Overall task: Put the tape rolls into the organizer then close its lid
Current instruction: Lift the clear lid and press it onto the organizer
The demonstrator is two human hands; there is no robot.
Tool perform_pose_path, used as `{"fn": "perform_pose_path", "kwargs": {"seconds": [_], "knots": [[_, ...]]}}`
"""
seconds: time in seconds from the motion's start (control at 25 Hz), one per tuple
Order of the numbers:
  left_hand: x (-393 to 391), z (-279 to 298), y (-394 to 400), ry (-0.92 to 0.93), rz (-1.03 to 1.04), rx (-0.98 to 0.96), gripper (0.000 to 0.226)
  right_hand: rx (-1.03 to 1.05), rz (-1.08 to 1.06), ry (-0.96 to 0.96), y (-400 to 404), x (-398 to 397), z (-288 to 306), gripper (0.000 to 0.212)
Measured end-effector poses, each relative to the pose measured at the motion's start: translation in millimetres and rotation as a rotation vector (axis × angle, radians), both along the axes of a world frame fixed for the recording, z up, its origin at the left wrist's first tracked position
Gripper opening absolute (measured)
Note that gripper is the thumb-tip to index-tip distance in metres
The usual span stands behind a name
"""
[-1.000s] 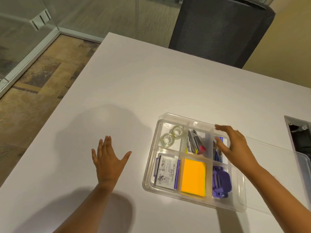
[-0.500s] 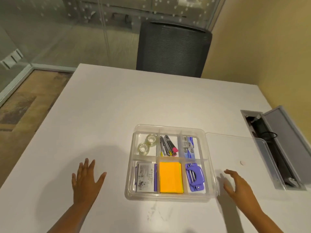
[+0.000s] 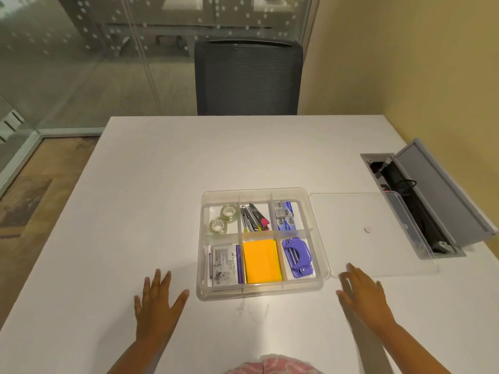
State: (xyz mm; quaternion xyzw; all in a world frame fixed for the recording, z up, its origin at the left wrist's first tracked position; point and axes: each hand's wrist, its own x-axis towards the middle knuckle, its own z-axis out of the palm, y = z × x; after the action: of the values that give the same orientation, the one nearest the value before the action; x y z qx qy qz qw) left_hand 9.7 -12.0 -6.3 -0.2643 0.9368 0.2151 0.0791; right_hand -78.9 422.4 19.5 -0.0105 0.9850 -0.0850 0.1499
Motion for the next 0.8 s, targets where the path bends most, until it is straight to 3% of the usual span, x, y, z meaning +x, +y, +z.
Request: {"fn": "perform_pose_path", "kwargs": {"seconds": [0.16, 0.32, 0.44, 0.6, 0.8], "knots": [[17.3, -1.7, 6.4, -0.004, -0.059, -0.014, 0.077, 0.042, 0.021, 0.195, -4.7, 4.4, 7.3, 0.009], [28.2, -5.6, 10.1, -0.035, -0.096, -0.079, 0.101, 0.042, 0.206, 0.26, -0.9, 2.9, 12.6, 0.021], [34.5, -8.7, 9.8, -0.025, -0.119, -0.105, 0.111, 0.028, 0.231, 0.213, 6.9, 3.9, 16.4, 0.012], [34.8, -4.8, 14.1, -0.051, -0.111, -0.095, 0.092, 0.032, 0.234, 0.223, 22.1, 8.6, 18.1, 0.011], [10.6, 12.3, 25.0, 0.078, 0.066, 0.148, 0.071, -0.088, 0.08, 0.136, 35.8, 12.3, 31.7, 0.027]]}}
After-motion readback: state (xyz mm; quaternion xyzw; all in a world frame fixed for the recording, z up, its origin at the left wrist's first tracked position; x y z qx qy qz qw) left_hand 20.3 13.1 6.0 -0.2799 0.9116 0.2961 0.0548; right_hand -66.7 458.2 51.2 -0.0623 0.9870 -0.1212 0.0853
